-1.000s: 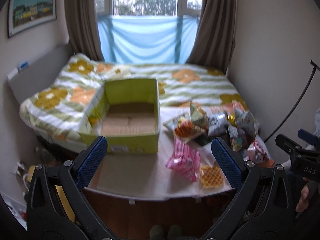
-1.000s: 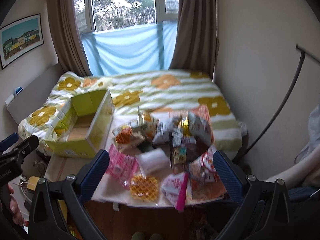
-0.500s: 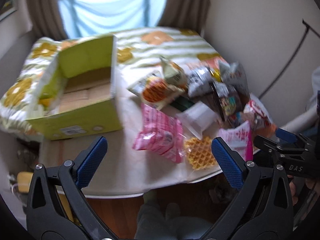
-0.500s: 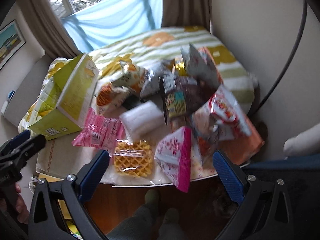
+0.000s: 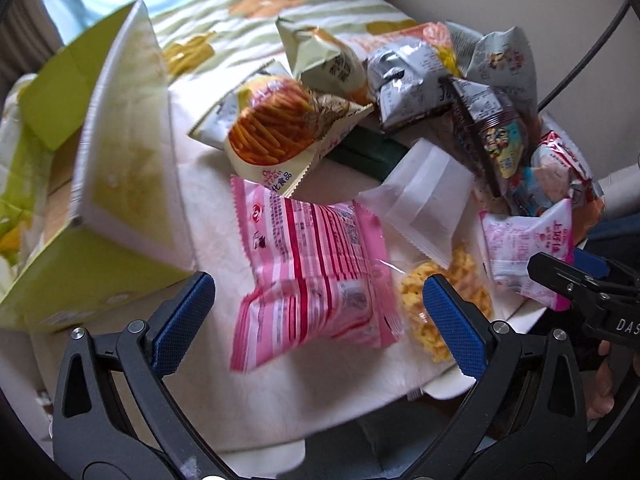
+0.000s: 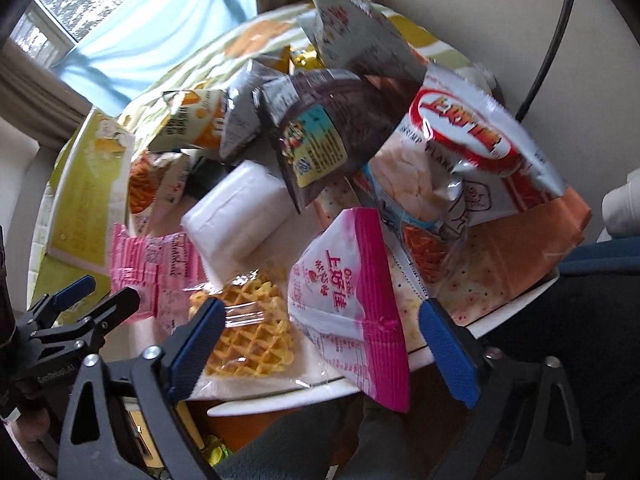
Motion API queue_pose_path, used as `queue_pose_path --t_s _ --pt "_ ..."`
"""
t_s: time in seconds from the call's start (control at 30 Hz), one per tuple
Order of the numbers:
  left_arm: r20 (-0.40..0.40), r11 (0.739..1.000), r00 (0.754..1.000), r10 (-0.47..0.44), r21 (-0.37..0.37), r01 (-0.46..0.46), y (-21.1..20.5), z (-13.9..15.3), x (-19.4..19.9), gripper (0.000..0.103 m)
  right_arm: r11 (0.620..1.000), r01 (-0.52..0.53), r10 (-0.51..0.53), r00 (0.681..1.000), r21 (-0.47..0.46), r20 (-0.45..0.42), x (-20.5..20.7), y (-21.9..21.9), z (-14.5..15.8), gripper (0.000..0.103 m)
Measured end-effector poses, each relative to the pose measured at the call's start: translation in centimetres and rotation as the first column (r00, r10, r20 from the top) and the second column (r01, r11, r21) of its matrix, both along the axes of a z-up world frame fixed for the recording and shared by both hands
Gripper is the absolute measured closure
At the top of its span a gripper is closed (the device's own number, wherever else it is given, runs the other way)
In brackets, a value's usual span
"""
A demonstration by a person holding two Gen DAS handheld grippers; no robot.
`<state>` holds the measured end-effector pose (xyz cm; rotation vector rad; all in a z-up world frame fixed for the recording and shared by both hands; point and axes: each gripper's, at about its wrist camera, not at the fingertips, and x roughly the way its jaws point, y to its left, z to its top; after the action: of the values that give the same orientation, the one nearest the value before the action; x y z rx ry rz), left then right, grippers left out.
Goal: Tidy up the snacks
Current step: 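Grasp the pink striped wafer packet with the left gripper while the right gripper grasps a pink-and-white bag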
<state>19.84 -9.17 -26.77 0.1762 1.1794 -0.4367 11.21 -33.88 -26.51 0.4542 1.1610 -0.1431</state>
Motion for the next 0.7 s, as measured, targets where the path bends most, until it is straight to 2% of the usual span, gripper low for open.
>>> queue_pose_path --t_s 0.23,0.27,0.47,0.53,0.6,0.7 --pt "-0.078 0.999 0.996 -0.038 -0.006 0.038 -0.1 -2.2 2.0 0.001 0.999 0.043 -0.043 0.998 0.006 -0.047 1.1 -0.4 -1.5 0.024" --pt "-0.088 0.999 0.995 -0.037 -0.01 0.037 0.0 -2.4 2.2 0.003 0.999 0.046 -0.045 0.997 0.008 -0.056 1.2 -0.4 -1.7 0.027" --pt "-0.141 0.999 0.99 -0.03 -0.026 0.027 0.6 -3.9 3.5 0.017 0.997 0.07 -0.069 0.995 0.017 -0.071 1.9 -0.3 -2.2 0.028" --pt "-0.163 0.998 0.986 -0.033 -0.056 0.024 0.9 -4.2 3.7 0.022 0.998 0.068 -0.067 0.995 0.015 -0.073 2.3 -0.3 -2.3 0.03" --pt "-0.184 0.996 0.982 -0.041 -0.088 0.025 1.0 -4.4 3.6 0.034 0.998 0.067 -0.066 0.995 0.007 -0.078 2.9 0.0 -2.7 0.032" --pt "-0.17 0.996 0.984 -0.055 -0.077 0.042 0.7 -4.2 3.4 0.039 0.997 0.073 -0.072 0.994 0.003 -0.086 3.7 0.2 -2.6 0.036"
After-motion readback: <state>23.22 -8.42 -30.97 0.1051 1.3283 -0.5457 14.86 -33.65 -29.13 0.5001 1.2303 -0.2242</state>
